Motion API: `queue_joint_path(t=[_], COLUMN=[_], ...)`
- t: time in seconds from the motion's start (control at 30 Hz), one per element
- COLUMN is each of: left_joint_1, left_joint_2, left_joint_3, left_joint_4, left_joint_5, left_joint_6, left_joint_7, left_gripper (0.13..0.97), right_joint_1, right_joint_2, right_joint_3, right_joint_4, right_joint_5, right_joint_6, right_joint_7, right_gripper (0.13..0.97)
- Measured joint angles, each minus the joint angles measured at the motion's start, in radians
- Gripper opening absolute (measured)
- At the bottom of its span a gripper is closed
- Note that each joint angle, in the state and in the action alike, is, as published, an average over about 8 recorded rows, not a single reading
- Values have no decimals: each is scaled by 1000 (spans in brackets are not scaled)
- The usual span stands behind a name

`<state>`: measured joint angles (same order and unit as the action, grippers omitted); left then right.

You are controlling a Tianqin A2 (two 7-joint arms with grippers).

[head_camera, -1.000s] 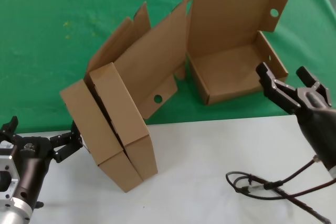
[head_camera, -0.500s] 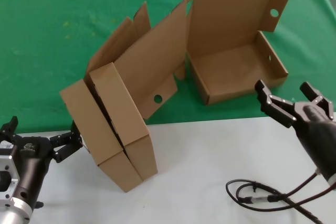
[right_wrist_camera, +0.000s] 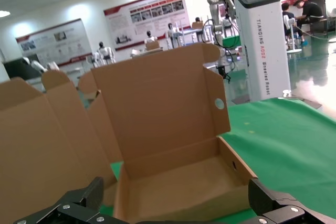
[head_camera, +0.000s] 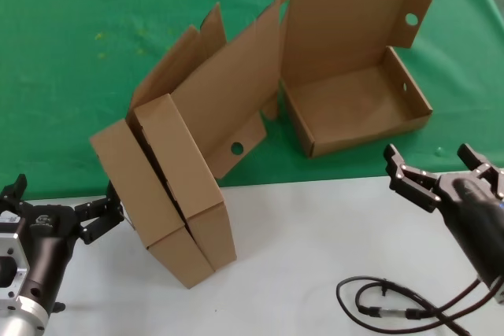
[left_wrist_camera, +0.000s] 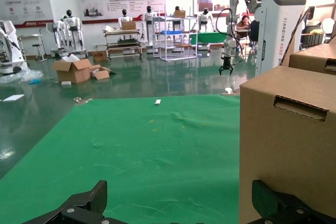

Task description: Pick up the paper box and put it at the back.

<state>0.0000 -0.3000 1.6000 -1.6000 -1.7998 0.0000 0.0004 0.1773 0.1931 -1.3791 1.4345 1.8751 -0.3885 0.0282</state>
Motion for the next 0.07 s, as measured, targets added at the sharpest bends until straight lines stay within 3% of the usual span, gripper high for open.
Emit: queue_joint_path(t=[0.07], left_joint_1=[0], left_joint_2=[0], left_joint_3=[0], left_joint_4=[0], left_joint_5=[0], left_joint_6=[0], left_joint_7=[0], left_gripper=[966], right_joint_1=[-5], right_joint_2=[3], right_joint_3=[-7], right_joint_4=[5], right_joint_5=[-2], right_joint_6=[12], right_joint_7=[-1], right_gripper=[966])
